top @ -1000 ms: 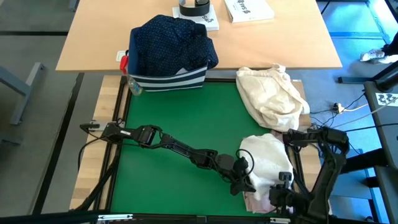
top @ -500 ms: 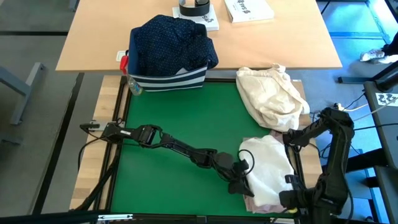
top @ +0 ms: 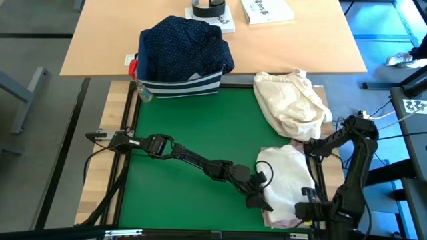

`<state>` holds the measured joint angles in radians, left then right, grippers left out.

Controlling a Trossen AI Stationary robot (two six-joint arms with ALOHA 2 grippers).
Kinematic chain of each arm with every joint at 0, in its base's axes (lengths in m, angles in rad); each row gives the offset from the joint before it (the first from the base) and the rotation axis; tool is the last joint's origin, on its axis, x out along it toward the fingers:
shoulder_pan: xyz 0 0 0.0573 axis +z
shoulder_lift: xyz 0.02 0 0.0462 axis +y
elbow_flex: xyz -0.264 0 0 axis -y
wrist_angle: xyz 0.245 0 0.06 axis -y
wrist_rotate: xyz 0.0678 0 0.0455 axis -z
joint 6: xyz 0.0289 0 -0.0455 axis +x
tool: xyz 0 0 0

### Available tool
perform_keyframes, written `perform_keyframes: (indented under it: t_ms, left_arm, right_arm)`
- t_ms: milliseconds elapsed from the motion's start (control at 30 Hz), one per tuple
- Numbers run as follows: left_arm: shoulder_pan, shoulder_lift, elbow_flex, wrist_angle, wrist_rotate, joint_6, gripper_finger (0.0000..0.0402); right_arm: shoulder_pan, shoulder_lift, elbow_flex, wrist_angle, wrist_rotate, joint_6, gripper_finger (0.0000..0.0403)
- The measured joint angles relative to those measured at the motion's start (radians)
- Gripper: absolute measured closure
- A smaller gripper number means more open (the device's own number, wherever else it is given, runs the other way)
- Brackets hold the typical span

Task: Fold laundry
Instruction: Stack the white polo on top of the red polo

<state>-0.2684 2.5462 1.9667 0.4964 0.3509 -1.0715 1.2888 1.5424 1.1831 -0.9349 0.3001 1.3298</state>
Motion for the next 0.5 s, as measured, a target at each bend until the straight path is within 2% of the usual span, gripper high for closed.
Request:
perform_keyframes:
  t_ms: [100, 267, 367, 500]
  left_arm:
    - [0.001, 0.0, 0.0, -0.003, 0.0, 0.0, 0.0182]
    - [0.009, 0.0, 0.0, -0.003, 0.007, 0.001, 0.0182]
    - [0.011, 0.0, 0.0, -0.002, 0.007, 0.005, 0.0182]
    - [0.016, 0.0, 0.0, -0.003, 0.007, 0.008, 0.0182]
  right_arm:
    - [-0.006, 0.001, -0.018, 0.004, 0.009, 0.009, 0.0342]
    - [-0.007, 0.0, -0.021, 0.014, -0.032, -0.041, 0.0249]
    - [-0.006, 0.021, -0.02, 0.022, 0.005, -0.107, 0.0202]
    - [-0.015, 0.087, -0.02, 0.001, 0.06, -0.193, 0.0163]
